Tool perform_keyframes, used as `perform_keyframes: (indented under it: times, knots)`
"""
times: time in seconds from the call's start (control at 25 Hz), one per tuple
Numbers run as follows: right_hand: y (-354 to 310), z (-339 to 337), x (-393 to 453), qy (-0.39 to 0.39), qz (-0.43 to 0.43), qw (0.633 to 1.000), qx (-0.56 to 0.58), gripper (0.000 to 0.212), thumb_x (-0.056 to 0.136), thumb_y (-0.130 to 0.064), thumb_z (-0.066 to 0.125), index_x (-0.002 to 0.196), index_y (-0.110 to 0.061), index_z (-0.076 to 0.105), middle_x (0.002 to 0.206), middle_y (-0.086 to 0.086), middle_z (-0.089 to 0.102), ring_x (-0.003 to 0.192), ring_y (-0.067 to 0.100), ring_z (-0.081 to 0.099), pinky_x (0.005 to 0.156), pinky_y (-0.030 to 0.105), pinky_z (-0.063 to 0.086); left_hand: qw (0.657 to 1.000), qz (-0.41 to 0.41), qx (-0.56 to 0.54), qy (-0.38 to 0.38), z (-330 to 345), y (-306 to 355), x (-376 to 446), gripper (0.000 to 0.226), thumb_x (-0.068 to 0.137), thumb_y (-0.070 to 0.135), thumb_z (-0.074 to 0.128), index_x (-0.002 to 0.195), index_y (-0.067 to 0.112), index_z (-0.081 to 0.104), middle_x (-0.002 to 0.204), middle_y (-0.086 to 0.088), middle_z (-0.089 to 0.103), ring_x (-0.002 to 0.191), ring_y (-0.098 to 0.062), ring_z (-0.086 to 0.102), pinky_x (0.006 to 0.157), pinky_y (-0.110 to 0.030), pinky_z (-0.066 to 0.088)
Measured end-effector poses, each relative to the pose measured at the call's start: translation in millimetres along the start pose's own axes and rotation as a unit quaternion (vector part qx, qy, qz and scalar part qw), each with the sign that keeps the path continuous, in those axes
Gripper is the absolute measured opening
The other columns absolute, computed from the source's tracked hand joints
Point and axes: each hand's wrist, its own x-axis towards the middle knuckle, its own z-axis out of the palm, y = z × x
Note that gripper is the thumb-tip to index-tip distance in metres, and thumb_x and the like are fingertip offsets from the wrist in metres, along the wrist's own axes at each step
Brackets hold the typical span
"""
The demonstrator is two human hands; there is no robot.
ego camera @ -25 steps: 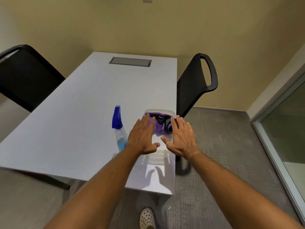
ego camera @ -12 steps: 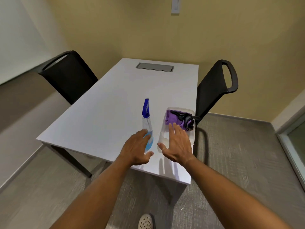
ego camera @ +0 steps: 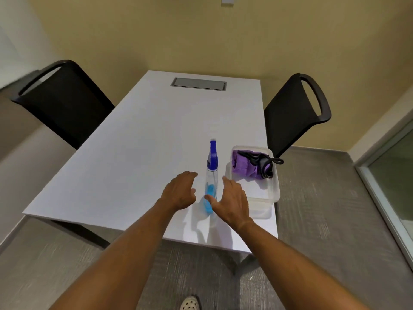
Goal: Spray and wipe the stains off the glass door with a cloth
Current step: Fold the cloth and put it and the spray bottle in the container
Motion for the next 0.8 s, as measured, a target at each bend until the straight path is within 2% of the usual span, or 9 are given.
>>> perform_keyframes:
  times: [0.2, 0.32, 0.56, 0.8]
  knots:
    - [-19, 19, 17, 0.054, 0.083, 0.994, 0.042, 0.071, 0.083, -0.059, 0.064, 0.138, -0.020, 0.041, 0.138, 0.002, 0.052, 0.123, 0.020, 0.051, 0.102, 0.031, 0.043, 0.996, 0.057, -0.047, -0.040, 1, -6, 42, 0.048, 0.093, 0.025, 0.064, 0.138, 0.019, 0.050, 0.136, -0.004, 0.059, 0.118, -0.021, 0.059, 0.103, -0.034, 0.049]
    - [-26, 28, 20, 0.086, 0.096, 0.989, 0.072, 0.068, 0.081, -0.057, 0.067, 0.132, -0.017, 0.047, 0.128, 0.004, 0.061, 0.110, 0.022, 0.061, 0.093, 0.031, 0.050, 0.991, 0.098, -0.066, -0.057, 2, -4, 51, 0.040, 0.091, 0.026, 0.066, 0.129, 0.015, 0.058, 0.122, -0.005, 0.067, 0.103, -0.020, 0.064, 0.094, -0.031, 0.052]
    - [-27, 32, 27, 0.132, 0.096, 0.980, 0.116, 0.057, 0.080, -0.047, 0.075, 0.120, -0.012, 0.054, 0.117, 0.008, 0.068, 0.103, 0.025, 0.066, 0.089, 0.035, 0.055, 0.983, 0.129, -0.109, -0.067, -1, -4, 60, 0.032, 0.088, 0.018, 0.069, 0.118, 0.007, 0.065, 0.115, -0.009, 0.070, 0.100, -0.023, 0.066, 0.093, -0.033, 0.054]
    - [-22, 6, 27, 0.113, 0.064, 0.980, 0.148, 0.054, 0.075, -0.035, 0.083, 0.119, -0.013, 0.060, 0.112, 0.004, 0.069, 0.097, 0.023, 0.065, 0.090, 0.035, 0.054, 0.977, 0.150, -0.128, -0.084, -23, -3, 62, 0.042, 0.079, 0.013, 0.078, 0.118, 0.008, 0.064, 0.115, -0.008, 0.069, 0.100, -0.020, 0.066, 0.091, -0.029, 0.054]
